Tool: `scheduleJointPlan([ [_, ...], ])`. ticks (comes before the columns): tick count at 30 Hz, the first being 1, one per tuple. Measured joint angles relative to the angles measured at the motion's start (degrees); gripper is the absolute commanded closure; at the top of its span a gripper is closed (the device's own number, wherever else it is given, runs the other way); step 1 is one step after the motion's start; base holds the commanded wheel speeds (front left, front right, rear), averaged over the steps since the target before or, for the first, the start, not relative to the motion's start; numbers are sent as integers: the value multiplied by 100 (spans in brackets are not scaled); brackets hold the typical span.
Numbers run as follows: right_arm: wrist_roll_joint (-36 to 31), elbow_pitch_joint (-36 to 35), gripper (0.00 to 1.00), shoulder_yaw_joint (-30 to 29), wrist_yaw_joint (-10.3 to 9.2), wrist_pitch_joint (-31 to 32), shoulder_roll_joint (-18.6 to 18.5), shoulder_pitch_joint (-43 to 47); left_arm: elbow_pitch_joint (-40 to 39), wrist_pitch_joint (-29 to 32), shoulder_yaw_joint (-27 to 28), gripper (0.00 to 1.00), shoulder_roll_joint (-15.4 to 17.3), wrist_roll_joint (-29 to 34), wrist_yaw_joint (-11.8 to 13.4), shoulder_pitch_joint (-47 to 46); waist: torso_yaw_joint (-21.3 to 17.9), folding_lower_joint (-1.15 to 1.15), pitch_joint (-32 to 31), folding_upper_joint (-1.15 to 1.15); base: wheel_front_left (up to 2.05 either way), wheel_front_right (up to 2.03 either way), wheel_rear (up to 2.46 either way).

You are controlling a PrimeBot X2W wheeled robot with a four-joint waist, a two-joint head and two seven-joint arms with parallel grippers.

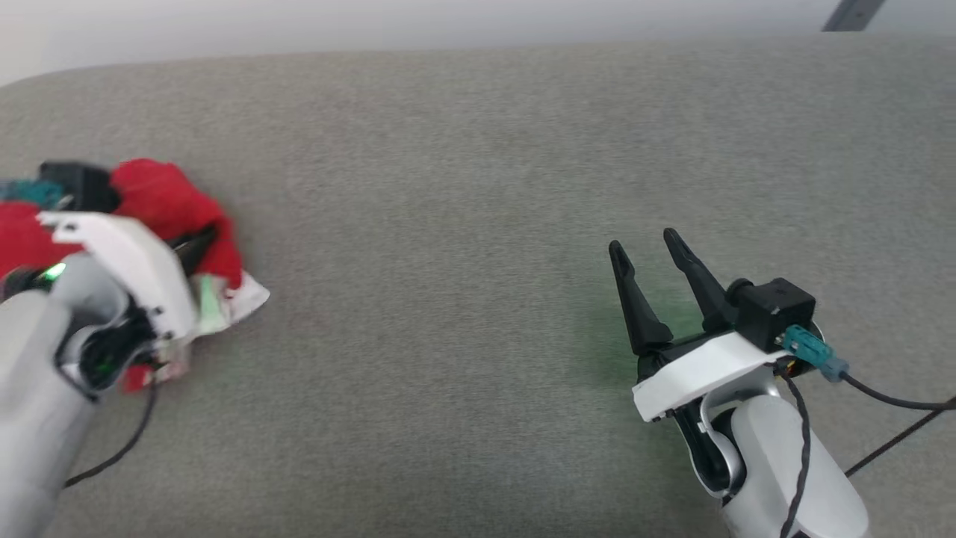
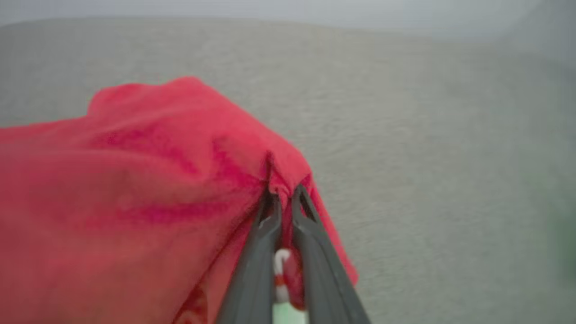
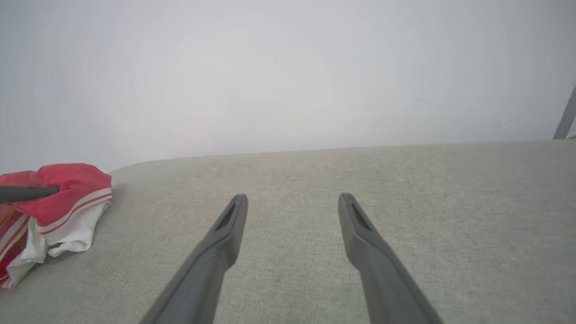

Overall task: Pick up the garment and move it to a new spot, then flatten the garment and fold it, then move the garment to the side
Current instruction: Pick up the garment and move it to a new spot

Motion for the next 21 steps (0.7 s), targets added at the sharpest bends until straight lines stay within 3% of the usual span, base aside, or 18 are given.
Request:
scheduleJointPlan([
  [6,263,-145,0,-78,0,0,-2,99,-1226,167,-233,100,-82,-365,0,-241,-291,0,-2,0,0,0,0],
  [11,595,-316,0,-57,0,-1,0,123,-1922,331,-445,100,-434,-439,0,-752,-678,0,75,0,0,0,0],
  [19,1055,-510,0,-94,0,0,1,108,-1589,18,-730,100,-1338,-177,-1,-1962,-1373,0,394,0,0,0,0],
  [21,1156,-537,0,-169,0,-1,-8,107,-1389,14,-979,100,-1438,-124,0,-2071,-1532,0,500,0,0,0,0],
])
